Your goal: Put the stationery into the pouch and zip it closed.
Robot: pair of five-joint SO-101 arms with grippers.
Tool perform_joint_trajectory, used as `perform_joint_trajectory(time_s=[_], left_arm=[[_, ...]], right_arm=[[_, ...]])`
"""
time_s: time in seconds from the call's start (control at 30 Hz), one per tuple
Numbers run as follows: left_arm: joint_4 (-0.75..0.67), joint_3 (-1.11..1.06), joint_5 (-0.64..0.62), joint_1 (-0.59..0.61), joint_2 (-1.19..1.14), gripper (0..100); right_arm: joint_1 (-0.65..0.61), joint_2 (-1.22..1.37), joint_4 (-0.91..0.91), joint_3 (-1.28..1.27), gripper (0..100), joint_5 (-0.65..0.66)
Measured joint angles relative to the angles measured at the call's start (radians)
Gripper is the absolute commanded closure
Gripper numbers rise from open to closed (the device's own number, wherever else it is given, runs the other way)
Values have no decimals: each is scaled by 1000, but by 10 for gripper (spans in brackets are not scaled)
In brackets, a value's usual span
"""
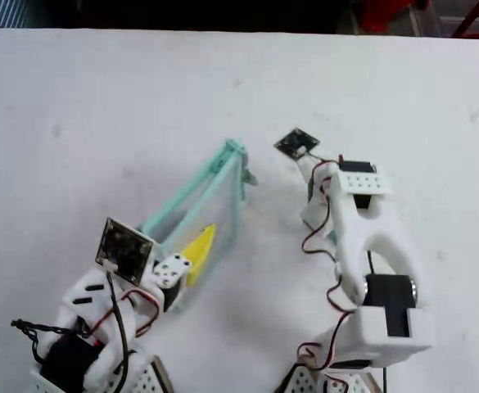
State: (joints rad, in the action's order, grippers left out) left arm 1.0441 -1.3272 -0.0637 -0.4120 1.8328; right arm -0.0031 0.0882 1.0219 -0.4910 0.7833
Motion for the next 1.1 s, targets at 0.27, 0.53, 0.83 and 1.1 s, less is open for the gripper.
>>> perform_joint_trajectory(time_s=[0.27, 0.53, 0.83, 1.1], left_arm=[[0, 0, 0, 0, 0, 819], [0, 0, 0, 0, 0, 819], [0, 0, 0, 0, 0, 819], [0, 0, 0, 0, 0, 817]], right_arm=[[46, 61, -2, 54, 958, 0], [46, 61, -2, 54, 983, 0], [44, -71, 121, 147, 982, 0], [25, -511, 265, 333, 981, -38]])
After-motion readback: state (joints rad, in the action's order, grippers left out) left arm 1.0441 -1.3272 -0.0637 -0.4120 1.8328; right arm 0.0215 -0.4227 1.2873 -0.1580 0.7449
